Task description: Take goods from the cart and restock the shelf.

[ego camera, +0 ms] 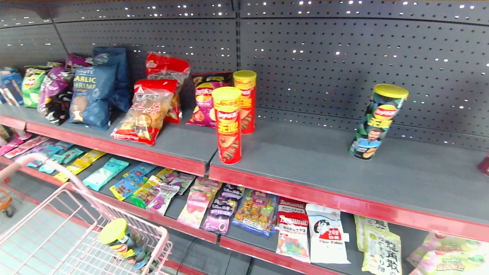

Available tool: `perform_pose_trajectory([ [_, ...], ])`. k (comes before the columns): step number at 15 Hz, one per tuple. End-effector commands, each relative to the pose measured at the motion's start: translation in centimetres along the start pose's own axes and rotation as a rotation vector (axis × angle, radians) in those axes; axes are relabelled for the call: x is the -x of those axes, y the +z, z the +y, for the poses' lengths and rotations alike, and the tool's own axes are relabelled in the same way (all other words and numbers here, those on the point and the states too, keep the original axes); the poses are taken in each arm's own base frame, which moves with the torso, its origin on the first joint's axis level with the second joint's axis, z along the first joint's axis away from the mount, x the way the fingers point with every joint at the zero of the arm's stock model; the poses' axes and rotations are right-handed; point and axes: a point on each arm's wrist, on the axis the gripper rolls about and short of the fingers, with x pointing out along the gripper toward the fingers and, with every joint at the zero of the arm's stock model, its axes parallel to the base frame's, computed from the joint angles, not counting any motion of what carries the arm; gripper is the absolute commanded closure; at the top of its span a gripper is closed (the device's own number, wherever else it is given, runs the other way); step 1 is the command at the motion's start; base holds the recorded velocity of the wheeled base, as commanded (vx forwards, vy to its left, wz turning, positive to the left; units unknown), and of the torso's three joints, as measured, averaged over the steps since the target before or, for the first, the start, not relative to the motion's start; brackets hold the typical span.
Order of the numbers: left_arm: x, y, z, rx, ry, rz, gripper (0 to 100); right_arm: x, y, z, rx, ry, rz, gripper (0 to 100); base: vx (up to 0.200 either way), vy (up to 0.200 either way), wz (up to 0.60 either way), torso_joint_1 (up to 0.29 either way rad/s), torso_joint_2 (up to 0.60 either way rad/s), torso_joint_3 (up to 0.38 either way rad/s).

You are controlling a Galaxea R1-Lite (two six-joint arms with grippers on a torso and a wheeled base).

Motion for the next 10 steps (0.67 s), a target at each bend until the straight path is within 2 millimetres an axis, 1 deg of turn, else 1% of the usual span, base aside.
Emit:
perform_pose_trajectory([
  [1,-0.01,0.0,0.0,0.0,0.0,0.001,0,0.0,0.0,0.0,0.0,0.003,0.0,0,0.0,0.0,0.6,0.007,0.0,0.002],
  [4,-0.01,0.0,0.0,0.0,0.0,0.001,0,0.0,0.0,0.01,-0.001,0.004,0.0,0,0.0,0.0,0.6,-0.001,0.0,0.002],
  [6,-0.01,0.0,0.0,0.0,0.0,0.001,0,0.0,0.0,0.0,-0.003,0.003,0.0,0,0.0,0.0,0.0,-0.018,0.04,0.035],
  [10,-0.01,0.0,0.0,0.0,0.0,0.001,0,0.0,0.0,0.0,-0.004,0.003,0.0,0,0.0,0.0,0.0,-0.084,0.22,0.119],
])
